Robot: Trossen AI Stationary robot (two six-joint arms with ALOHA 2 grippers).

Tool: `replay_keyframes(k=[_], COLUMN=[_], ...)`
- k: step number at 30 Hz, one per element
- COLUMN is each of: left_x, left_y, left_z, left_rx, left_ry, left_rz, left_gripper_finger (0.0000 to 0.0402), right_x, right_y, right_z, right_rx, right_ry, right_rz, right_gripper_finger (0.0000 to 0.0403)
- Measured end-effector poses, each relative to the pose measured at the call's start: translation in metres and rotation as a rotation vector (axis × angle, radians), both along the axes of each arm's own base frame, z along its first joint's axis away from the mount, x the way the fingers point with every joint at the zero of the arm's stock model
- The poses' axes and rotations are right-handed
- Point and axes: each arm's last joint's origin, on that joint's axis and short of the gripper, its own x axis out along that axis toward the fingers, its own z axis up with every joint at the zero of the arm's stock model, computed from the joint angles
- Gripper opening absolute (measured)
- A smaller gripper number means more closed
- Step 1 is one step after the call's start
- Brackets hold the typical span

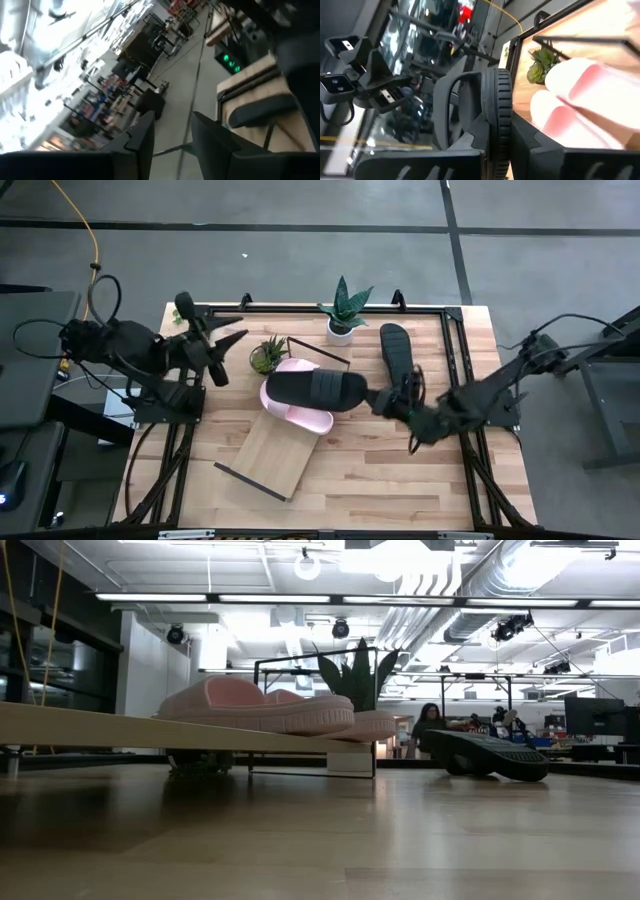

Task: Pick and place slides into the shelf
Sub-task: Put the left black slide on the shelf

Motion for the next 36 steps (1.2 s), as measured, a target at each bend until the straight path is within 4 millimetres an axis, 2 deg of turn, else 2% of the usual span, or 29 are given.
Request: replay_keyframes(k=[5, 8, 18, 25, 28, 36], left_x=[-0.015, -0.022, -0.037, -0.044, -0.048, -0.051], left_y=[0.005, 0.006, 0.008, 0.01, 0.011, 0.01], left_z=[0.005, 0.006, -0.004, -0.012, -0.013, -0.015], left_rx=[-0.137, -0.171, -0.254, -0.326, -0.341, -0.388], left_ry=[-0.126, -0.143, -0.074, -0.038, -0.029, -0.023], left_rz=[0.0, -0.025, -0.135, -0.147, -0.148, -0.19], left_gripper_finger=[0.0115, 0.0115, 0.0115, 0.0115, 0.0115, 0.0115], right_x=[0.025, 0.039, 0.081, 0.094, 0.098, 0.12], right_y=[0.034, 0.051, 0.083, 0.104, 0.111, 0.131], right_z=[-0.031, -0.053, -0.113, -0.153, -0.164, -0.176], right_rx=[0.048, 0.066, 0.142, 0.181, 0.198, 0.195], right_ry=[-0.092, -0.129, -0.231, -0.303, -0.321, -0.297], right_rz=[-0.094, -0.132, -0.147, -0.173, -0.168, -0.16], right_gripper_finger=[0.0018, 0.0018, 0.0018, 0.0018, 0.0018, 0.0018])
